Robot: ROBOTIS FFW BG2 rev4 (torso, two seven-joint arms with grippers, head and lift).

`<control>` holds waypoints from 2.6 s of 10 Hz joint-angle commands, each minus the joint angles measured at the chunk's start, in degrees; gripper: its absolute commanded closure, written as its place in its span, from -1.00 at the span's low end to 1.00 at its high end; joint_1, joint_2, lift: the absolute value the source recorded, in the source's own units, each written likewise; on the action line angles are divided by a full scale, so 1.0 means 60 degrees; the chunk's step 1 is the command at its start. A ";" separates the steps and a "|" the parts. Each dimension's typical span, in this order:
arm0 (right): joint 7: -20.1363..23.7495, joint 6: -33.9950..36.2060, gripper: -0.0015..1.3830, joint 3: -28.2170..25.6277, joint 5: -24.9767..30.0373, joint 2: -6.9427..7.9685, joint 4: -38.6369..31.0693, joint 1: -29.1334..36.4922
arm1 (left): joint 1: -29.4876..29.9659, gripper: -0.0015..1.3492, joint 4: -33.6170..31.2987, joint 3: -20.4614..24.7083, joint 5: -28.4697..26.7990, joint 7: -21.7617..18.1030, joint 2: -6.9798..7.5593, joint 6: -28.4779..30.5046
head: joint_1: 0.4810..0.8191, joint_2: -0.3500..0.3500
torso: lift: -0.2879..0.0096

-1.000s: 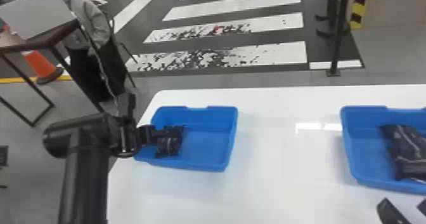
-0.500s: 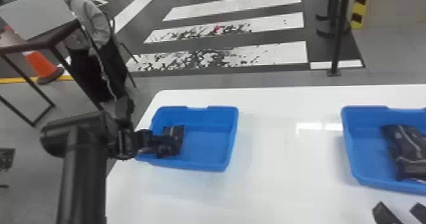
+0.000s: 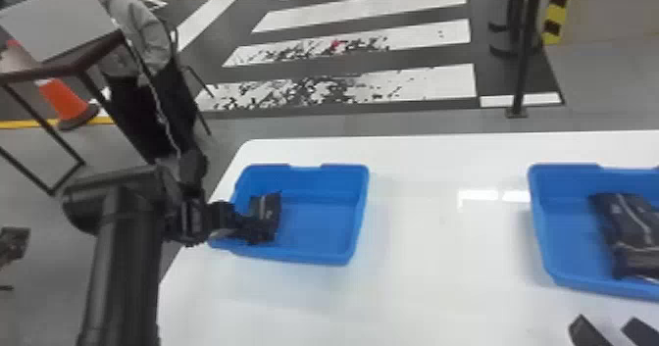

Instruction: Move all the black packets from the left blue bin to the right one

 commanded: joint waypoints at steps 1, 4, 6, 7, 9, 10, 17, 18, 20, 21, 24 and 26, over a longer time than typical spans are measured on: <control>0.0021 0.0097 -0.75 -0.0031 -0.0099 0.0023 0.0013 0.0031 | -0.0003 0.83 0.0066 -0.0029 0.0062 -0.0015 0.0015 -0.0522 | 0.27 1.00 | 0.01; 0.0036 0.0097 -0.74 -0.0050 -0.0118 0.0023 -0.0151 0.0054 | 0.0184 0.82 -0.0238 -0.0162 0.0272 -0.0835 -0.0088 -0.2538 | 0.27 1.00 | 0.01; 0.0036 0.0167 -0.74 -0.0146 -0.0099 0.0023 -0.0385 -0.0086 | 0.1145 0.82 -0.1832 -0.0162 0.0862 -0.1172 -0.0337 -0.3077 | 0.27 1.00 | 0.01; 0.0036 0.0331 -0.74 -0.0146 -0.0118 0.0023 -0.0619 -0.0227 | 0.1520 0.82 -0.2652 -0.0239 0.0881 -0.1450 -0.0512 -0.3194 | 0.27 0.95 | 0.01; 0.0109 0.1034 -0.74 -0.0089 -0.0213 0.0023 -0.1229 -0.0508 | 0.2083 0.82 -0.4129 -0.0886 0.0957 -0.1919 -0.0805 -0.3358 | 0.27 0.77 | 0.01; 0.0124 0.1386 -0.74 0.0083 -0.0423 0.0023 -0.1440 -0.0696 | 0.2223 0.82 -0.4551 -0.1286 0.1034 -0.2168 -0.0937 -0.3358 | 0.27 0.67 | 0.01; -0.0008 0.1808 -0.74 0.0826 -0.1070 -0.0220 -0.0901 -0.2664 | 0.2083 0.82 -0.5137 -0.4542 0.2309 -0.2959 -0.1728 -0.3170 | 0.27 0.03 | 0.01; -0.0096 0.1808 -0.75 0.0826 -0.1032 -0.0293 -0.0737 -0.2946 | 0.2059 0.82 -0.5137 -0.4885 0.2614 -0.2944 -0.1772 -0.3147 | 0.27 -0.04 | 0.01; -0.0169 0.1808 -0.74 0.0787 -0.1051 -0.0381 -0.0291 -0.3321 | 0.2059 0.82 -0.5137 -0.5228 0.2919 -0.2944 -0.1801 -0.3123 | 0.27 -0.23 | 0.01; -0.0184 0.1808 -0.34 0.0711 -0.1184 -0.0381 -0.0057 -0.3414 | 0.2059 0.82 -0.5137 -0.5266 0.3071 -0.2944 -0.1816 -0.3123 | 0.27 -0.30 | 0.01; -0.0301 0.1784 0.84 0.0540 -0.1470 -0.0293 0.0013 -0.3438 | 0.2083 0.82 -0.5137 -0.5266 0.3204 -0.2944 -0.1816 -0.3100 | 0.27 -0.38 | 0.01; -0.0286 0.1714 0.84 0.0578 -0.1565 -0.0293 0.0013 -0.3414 | 0.2130 0.68 -0.5113 -0.5228 0.3319 -0.2886 -0.1831 -0.3288 | 0.27 -0.40 | 0.01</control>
